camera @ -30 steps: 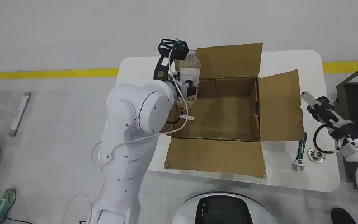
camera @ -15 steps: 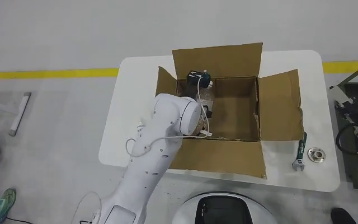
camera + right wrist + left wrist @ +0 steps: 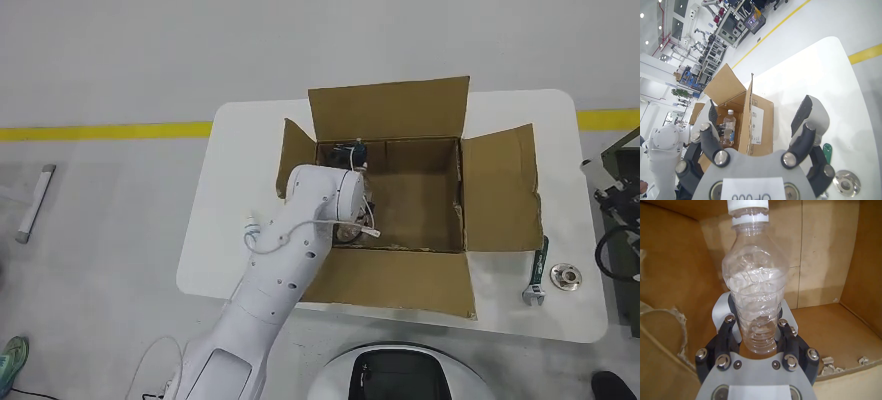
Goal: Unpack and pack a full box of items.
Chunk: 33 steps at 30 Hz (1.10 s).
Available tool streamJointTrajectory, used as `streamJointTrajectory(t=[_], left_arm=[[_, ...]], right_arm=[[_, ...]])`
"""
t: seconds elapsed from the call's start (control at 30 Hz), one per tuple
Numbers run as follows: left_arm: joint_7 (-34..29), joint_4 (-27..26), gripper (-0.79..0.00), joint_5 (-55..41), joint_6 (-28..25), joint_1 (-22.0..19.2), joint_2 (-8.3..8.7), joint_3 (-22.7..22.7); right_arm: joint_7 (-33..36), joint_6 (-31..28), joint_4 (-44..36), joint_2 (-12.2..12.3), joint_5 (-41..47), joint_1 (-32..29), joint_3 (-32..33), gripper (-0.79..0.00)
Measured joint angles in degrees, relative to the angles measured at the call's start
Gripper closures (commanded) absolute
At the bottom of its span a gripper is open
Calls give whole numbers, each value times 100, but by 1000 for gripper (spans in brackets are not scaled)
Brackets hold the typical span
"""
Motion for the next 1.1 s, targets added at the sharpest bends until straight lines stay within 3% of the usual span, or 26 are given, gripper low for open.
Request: streamJointTrajectory(t=[0.03, 0.07, 0.1, 0.13, 0.43, 0.6, 0.67, 0.83, 0.93, 1.1], left_arm=[[9, 73, 0, -17, 10, -21, -13, 13], [17, 137, -89, -3, 17, -42, -25, 40], [25, 212, -336, 14, 25, -59, -41, 74], [26, 271, -785, -4, 26, -67, -53, 84], [26, 500, -785, 111, 27, -177, -121, 79], [33, 236, -785, 310, 15, -167, -96, -74], [40, -39, -785, 350, -95, -143, -72, -158], [-35, -1466, -785, 728, -759, 97, 60, -429], [-169, -2319, -785, 682, -1107, 264, 138, -748], [-160, -3278, -785, 530, -1521, 408, 273, -1345]], right_arm=[[-1, 0, -1, 1, 1, -3, -2, -785], [-1, 1, -5, 2, 3, -7, -4, -785], [-1, 1, -11, 4, 4, -12, -6, -785], [-1, 1, -13, 5, 5, -15, -6, -785], [14, -12, -21, 18, 21, -30, 0, -785], [26, -13, -22, 26, 33, -31, 2, -785], [33, -18, -19, 29, 44, -30, -3, -785], [54, -28, -7, 38, 35, -15, -41, -785], [83, -25, 7, 47, 13, 16, -86, -785], [121, -11, 22, 61, -49, 81, -201, -785]])
